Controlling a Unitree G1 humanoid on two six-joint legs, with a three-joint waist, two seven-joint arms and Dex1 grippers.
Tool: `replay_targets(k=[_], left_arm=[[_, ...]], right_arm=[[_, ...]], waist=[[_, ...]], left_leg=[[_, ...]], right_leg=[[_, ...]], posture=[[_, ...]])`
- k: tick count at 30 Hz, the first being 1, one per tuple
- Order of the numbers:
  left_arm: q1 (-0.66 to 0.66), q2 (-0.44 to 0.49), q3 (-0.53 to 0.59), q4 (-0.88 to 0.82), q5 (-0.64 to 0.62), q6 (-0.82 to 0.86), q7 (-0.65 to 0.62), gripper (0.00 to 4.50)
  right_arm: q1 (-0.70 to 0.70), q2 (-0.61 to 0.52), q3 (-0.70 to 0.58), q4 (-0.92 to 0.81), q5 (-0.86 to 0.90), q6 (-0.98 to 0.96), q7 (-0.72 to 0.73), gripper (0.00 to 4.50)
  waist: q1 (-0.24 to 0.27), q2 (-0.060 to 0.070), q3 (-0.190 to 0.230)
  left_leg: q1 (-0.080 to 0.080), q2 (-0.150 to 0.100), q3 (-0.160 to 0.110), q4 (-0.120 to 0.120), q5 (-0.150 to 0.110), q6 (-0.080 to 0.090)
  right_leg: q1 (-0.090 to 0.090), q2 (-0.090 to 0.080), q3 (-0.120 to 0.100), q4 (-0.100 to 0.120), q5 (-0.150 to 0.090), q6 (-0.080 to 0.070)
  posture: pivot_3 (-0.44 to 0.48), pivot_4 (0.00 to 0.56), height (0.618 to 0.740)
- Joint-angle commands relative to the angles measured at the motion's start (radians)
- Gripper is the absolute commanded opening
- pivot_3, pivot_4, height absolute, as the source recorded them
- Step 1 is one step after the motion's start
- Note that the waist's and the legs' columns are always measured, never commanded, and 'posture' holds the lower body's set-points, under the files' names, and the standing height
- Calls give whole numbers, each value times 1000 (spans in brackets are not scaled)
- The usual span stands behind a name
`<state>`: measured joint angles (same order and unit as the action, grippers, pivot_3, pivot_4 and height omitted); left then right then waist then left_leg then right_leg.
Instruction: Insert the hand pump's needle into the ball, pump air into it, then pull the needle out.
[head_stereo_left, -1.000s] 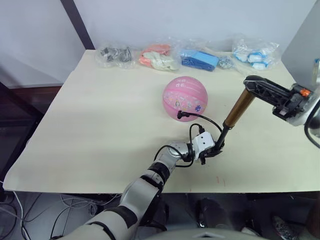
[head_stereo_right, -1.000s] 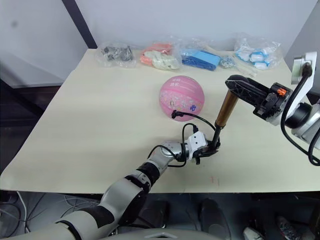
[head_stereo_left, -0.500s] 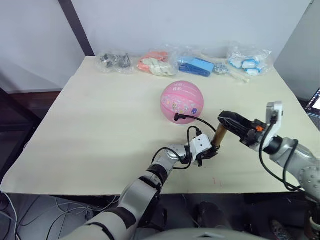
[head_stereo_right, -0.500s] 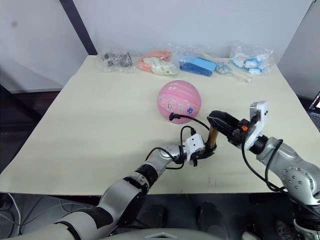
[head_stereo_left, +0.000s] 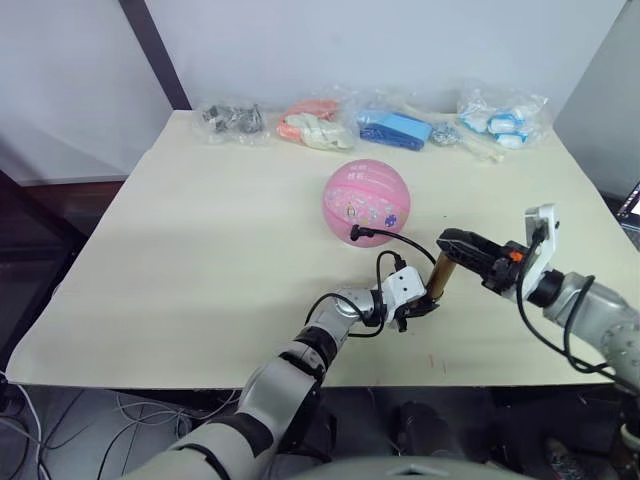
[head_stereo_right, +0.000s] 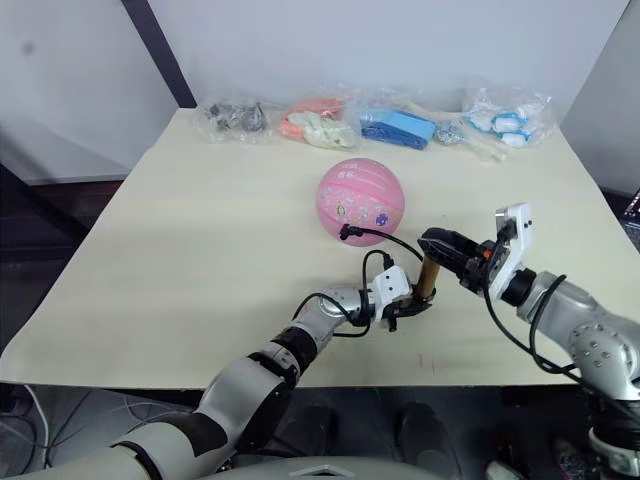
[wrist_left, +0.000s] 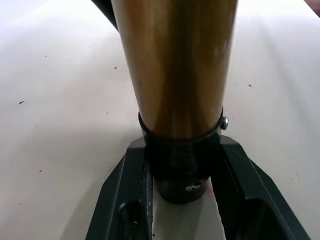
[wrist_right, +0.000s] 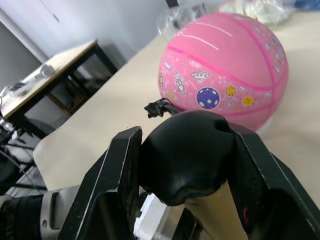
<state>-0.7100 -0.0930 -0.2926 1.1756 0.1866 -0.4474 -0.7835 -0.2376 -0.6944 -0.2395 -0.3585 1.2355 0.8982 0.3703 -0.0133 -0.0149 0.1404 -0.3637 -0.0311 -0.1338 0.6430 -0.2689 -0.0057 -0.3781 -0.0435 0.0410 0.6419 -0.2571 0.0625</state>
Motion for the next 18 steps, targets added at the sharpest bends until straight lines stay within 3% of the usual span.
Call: replay_targets(k=[1, 10, 18], left_arm=[[52, 31, -32, 78, 48, 45, -15, 1104], [53, 30, -28, 78, 51, 46, -13, 1104], [49, 29, -25, 79, 50, 49, -10, 1104]], right_arm=[[-104, -66, -156, -19, 127, 6, -86, 1867], [-273, -211, -203, 25, 348, 42, -218, 1867], [-350, -262, -186, 28, 438, 32, -263, 1867]], waist=[[1, 1, 5], [0, -4, 12], [1, -5, 14]], left_leg=[[-1, -1, 1, 0, 0, 0], [-4, -2, 1, 1, 0, 0], [-6, -1, 1, 2, 0, 0]], right_leg=[[0, -1, 0, 0, 0, 0], [-2, -5, -1, -1, 2, -1], [-2, -5, -1, 0, 2, -1]], posture=[[0, 150, 740], [0, 150, 740], [0, 150, 740]])
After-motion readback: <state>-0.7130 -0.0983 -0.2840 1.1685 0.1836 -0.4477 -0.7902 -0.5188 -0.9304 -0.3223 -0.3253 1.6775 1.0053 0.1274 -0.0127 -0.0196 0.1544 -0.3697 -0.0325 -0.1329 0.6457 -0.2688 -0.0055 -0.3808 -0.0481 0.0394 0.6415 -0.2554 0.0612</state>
